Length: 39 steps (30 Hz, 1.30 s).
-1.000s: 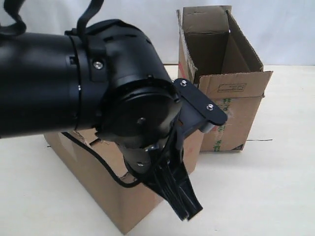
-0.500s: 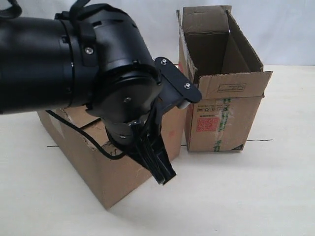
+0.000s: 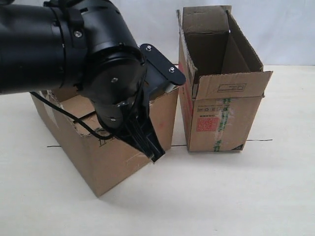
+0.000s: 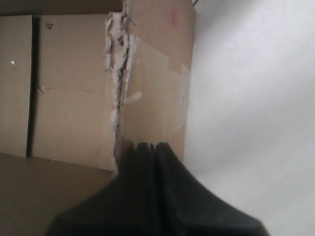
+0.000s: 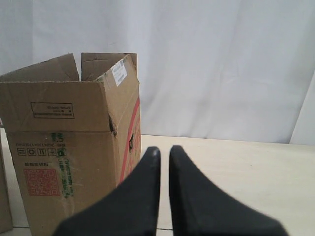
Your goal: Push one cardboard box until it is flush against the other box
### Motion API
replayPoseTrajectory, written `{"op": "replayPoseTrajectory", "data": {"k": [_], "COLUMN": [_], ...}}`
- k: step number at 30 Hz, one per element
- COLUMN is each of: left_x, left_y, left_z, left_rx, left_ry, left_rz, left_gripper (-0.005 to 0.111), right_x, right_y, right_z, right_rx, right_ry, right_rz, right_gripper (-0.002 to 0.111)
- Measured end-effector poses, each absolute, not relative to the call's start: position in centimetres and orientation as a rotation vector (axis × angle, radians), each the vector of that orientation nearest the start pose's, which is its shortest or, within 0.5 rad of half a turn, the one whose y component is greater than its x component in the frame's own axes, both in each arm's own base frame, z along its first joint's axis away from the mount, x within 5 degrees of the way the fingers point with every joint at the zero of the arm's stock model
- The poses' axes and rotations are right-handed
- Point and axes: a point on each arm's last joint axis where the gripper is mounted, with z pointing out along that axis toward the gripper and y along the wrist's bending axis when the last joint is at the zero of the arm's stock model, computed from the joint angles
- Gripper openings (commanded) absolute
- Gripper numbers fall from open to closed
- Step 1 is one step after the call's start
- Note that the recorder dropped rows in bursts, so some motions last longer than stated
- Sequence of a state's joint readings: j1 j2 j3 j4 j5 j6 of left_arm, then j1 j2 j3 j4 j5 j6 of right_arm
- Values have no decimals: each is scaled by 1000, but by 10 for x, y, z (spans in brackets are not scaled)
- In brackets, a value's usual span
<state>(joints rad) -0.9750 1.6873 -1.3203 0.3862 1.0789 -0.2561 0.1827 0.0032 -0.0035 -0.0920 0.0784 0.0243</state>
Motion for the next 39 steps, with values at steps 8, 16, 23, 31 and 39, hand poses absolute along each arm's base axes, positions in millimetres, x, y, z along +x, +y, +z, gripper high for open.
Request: {"op": "replayPoseTrajectory", "data": {"k": [8,16,23,31,39], "left_x": [234,248,250,217,189], "left_y": [-251,-245,-242,-200,-96], "left_z": [268,270,276,369,375], "left_rx": [1071,1015,994,707,234], "left_ry": [2514,2490,2466,2209,2099], "left_rz": [229,191,171,-10,14], "left_gripper": [0,0,0,0,0], "right_x": [56,56,56,56,56], "right_y": [10,10,10,10,10], "right_z": [207,207,207,207,207], "right_rx": [-189,-189,-189,-189,-189], "right_ry": [1550,1550,1550,1550,1550], "right_rz": [85,85,85,85,85], "right_gripper": [5,5,5,5,5]}}
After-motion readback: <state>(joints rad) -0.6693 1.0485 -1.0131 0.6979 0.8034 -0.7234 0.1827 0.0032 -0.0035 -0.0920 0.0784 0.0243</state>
